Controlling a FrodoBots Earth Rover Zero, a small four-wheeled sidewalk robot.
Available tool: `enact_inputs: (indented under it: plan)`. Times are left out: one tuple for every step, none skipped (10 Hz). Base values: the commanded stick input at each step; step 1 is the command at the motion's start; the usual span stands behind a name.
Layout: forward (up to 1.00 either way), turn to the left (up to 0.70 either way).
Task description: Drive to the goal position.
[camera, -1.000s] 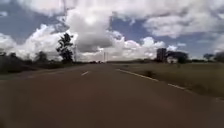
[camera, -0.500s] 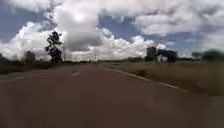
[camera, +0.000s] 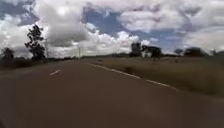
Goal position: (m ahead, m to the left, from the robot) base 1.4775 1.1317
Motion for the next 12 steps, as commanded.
enact_inputs:
  plan:
    - [1.00, 0.00]
    - [1.00, 0.00]
    - [1.00, 0.00]
    - [1.00, 0.00]
    - [1.00, 0.00]
    - [1.00, 0.00]
    - [1.00, 0.00]
    - [1.00, 0.00]
    - [1.00, 0.00]
    - [1.00, 0.00]
    - [1.00, 0.00]
    - [1.00, 0.00]
